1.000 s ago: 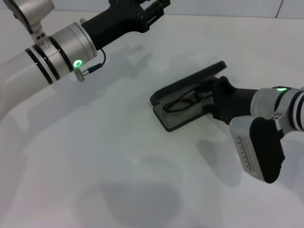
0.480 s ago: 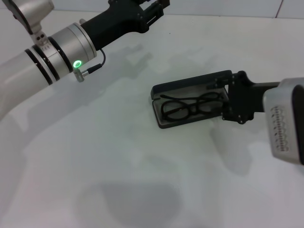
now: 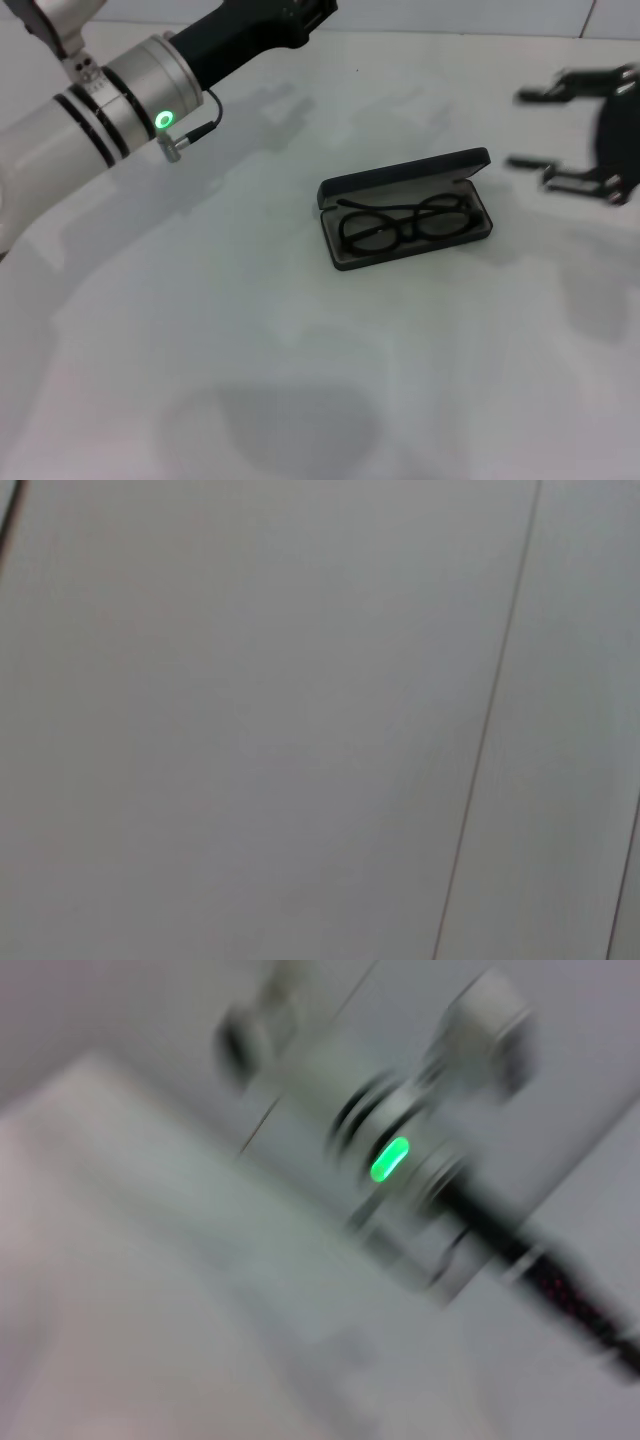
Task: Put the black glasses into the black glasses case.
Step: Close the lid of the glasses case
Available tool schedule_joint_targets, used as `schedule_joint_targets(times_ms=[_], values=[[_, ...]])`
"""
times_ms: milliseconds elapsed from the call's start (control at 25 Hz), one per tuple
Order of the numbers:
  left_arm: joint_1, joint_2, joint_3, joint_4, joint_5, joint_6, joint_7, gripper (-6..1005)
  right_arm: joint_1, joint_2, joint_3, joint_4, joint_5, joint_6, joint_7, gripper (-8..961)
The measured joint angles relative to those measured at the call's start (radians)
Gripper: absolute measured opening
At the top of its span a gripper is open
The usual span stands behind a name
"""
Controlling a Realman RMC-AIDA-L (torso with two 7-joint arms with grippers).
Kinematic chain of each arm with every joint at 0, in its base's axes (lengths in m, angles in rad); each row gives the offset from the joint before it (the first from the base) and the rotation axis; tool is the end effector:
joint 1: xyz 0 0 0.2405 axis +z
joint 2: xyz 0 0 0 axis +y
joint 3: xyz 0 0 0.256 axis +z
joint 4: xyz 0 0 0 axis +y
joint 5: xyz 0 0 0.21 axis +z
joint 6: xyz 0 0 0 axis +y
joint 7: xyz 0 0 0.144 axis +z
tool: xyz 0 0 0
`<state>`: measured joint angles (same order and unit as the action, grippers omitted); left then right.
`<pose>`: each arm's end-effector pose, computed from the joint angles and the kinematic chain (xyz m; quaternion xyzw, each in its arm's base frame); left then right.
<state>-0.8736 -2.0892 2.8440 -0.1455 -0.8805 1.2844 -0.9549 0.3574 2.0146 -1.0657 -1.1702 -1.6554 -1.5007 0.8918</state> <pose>-0.1933 0.4125 -0.0305 -0.8230 -0.2314 -0.4267 0.2949 0.2020 0.3343 0.0623 -0.9247 -0.2309 0.1719 0.2491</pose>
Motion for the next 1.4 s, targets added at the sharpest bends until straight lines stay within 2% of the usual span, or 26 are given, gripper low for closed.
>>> schedule_joint_targets(times_ms=[80,200,560,720,840,920,1000,1120,1280,1400], values=[[-0.006,0.0,0.0,0.012,-0.013,-0.017,-0.014,452,0.011,0.0,0.115,0.078,0.054,-0.068,-0.012,548],[-0.002,-0.002,0.0,0.031,-0.051,-0.038,-0.005,453,0.017,0.0,0.212,0.183,0.132,-0.101,-0.039,549],[0.034,-0.004,0.0,0.072,-0.118,-0.047,0.03,454,0.002,-0.001,0.317,0.337,0.266,-0.111,-0.028,549],[0.04,-0.003,0.0,0.08,-0.096,-0.047,0.035,455,0.004,-0.019,0.386,0.41,0.309,-0.113,0.067,549],[0.02,-0.001,0.0,0.082,-0.04,-0.069,0.009,455,0.013,-0.046,0.394,0.443,0.302,-0.097,0.177,548],[-0.013,0.001,0.0,0.081,0.023,-0.106,-0.033,535,0.017,-0.064,0.39,0.455,0.293,-0.079,0.247,548],[-0.069,0.003,0.0,0.078,0.151,-0.161,-0.096,614,0.019,-0.075,0.387,0.46,0.281,-0.064,0.298,548],[-0.149,0.004,0.0,0.065,0.339,-0.238,-0.189,725,0.02,-0.076,0.393,0.461,0.271,-0.056,0.318,548],[-0.209,0.001,0.0,0.051,0.484,-0.263,-0.268,867,0.015,-0.067,0.395,0.462,0.271,-0.056,0.32,548],[-0.226,0.0,0.0,0.05,0.531,-0.281,-0.292,875,0.011,-0.064,0.393,0.471,0.271,-0.056,0.319,549]])
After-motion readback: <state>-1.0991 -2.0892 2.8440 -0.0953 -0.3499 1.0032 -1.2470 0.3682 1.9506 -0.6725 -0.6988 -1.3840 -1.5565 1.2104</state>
